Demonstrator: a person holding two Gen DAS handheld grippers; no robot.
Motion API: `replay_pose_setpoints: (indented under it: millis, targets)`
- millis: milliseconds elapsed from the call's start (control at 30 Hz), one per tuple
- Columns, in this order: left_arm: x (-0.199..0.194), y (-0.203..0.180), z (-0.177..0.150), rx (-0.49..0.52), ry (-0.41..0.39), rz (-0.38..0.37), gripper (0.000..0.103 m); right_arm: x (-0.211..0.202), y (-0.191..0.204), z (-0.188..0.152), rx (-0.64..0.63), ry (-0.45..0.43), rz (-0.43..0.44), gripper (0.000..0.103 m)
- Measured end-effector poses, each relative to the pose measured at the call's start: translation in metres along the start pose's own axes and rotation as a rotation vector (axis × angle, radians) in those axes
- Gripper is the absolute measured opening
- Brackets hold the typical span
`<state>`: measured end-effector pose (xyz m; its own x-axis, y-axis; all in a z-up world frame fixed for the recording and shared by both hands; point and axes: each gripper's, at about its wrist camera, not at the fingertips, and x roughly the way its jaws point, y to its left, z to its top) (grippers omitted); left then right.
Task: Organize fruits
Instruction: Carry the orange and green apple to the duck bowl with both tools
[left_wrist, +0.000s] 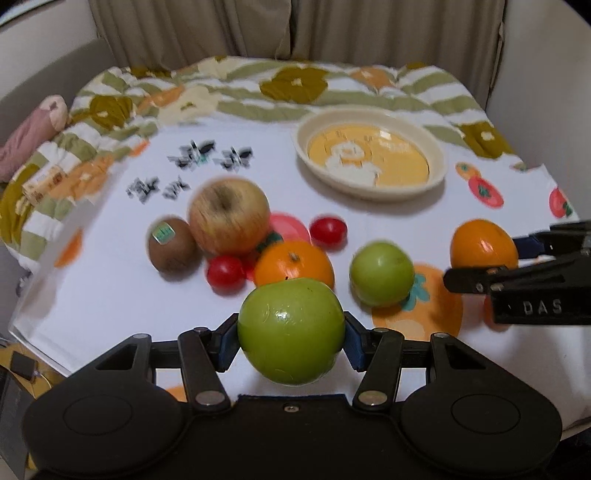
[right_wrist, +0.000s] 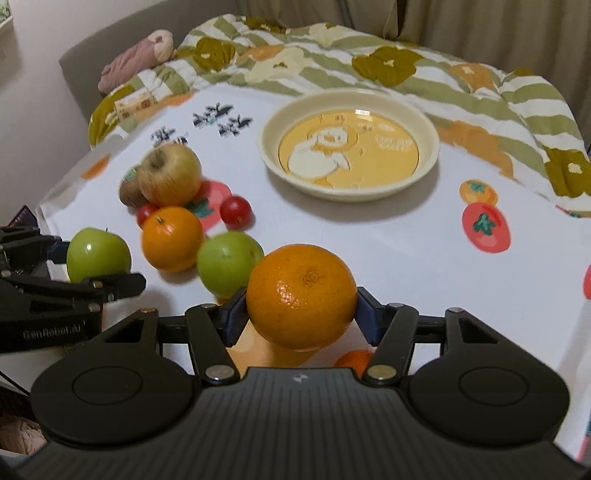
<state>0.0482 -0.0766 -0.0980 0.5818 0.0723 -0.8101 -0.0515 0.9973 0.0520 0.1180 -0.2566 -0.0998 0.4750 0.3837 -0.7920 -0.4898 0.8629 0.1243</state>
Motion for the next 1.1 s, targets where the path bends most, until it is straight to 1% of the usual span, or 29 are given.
replay_pose_setpoints:
  millis: [167,267,400,533,700,800,967,1100]
  targets:
    - [-0.033,0.010,0.020,-0.013,-0.068,0.015,0.060,-0.030,0.004,0.014,0.020,-0.037,-0.001,0.075]
    - [-0.051,0.015,0.032,0.001,-0.113,0.019,0.060,-0.046,0.006,0.022,0.030,-0.065,-0.003,0.075]
    - [-0.062,0.024,0.051,0.017,-0.152,0.006,0.060,-0.061,0.007,0.037,0.035,-0.098,-0.023,0.075]
    - [-0.064,0.033,0.074,0.047,-0.193,-0.015,0.060,-0.069,0.008,0.056,0.043,-0.133,-0.054,0.075]
    - [-0.056,0.045,0.113,0.105,-0.246,-0.046,0.060,-0.072,0.006,0.084,0.067,-0.173,-0.101,0.075]
    - [-0.042,0.049,0.142,0.155,-0.264,-0.091,0.060,-0.066,0.002,0.100,0.097,-0.191,-0.134,0.075]
    - [-0.007,0.042,0.187,0.251,-0.242,-0.190,0.060,-0.045,-0.012,0.125,0.171,-0.197,-0.184,0.075]
    - [0.031,0.025,0.212,0.341,-0.222,-0.244,0.060,-0.018,-0.026,0.138,0.215,-0.184,-0.248,0.075]
